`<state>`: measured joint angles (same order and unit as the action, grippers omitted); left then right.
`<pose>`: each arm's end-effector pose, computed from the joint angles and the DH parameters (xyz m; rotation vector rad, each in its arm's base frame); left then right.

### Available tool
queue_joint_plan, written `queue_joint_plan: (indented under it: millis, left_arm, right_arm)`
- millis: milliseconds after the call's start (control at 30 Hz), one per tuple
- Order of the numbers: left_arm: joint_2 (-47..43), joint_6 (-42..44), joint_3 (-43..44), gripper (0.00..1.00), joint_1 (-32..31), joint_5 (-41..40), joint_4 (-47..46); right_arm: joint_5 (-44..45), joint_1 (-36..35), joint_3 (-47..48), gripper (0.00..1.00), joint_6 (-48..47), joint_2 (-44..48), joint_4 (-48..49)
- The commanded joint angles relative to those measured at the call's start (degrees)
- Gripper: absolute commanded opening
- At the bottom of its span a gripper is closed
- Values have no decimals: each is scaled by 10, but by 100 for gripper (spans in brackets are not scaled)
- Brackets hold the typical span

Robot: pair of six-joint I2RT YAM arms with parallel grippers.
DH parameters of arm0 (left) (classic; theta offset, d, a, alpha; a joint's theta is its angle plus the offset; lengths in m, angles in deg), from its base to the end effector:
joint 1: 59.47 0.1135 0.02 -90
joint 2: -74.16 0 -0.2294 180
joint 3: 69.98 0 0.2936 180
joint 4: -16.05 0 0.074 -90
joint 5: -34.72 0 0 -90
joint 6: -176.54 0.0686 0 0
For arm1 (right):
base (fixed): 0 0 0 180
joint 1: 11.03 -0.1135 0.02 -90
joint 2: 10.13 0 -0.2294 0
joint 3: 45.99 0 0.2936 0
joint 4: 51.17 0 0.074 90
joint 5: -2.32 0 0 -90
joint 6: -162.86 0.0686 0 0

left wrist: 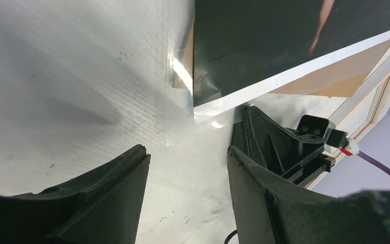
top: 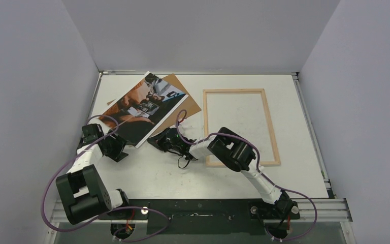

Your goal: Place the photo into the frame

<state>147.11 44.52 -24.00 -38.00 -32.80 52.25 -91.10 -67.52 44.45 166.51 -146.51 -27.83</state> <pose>0.2668 0.0768 0.0771 -1.3026 2.3470 -0.6384 0.2847 0.4373 0.0060 0.7289 2.3202 1.5856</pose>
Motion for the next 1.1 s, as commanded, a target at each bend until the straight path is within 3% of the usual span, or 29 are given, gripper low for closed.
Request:
queue_joint_plan:
  millis: [0, 400, 667, 1067]
  left_arm:
    - [1, 19, 39, 56, 3, -6, 10]
    - [7, 72, 144, 62, 3, -27, 91]
    - [120, 66, 210, 64, 1, 80, -8]
    - [306, 62, 340, 61, -9, 120, -107]
  right_arm:
    - [14, 9, 17, 0, -42, 21, -49]
    - [-16, 37, 82, 0, -150, 122, -346]
    - [-22, 55, 156, 0, -222, 157, -516]
    - [-36, 82, 289, 0, -380, 171, -713]
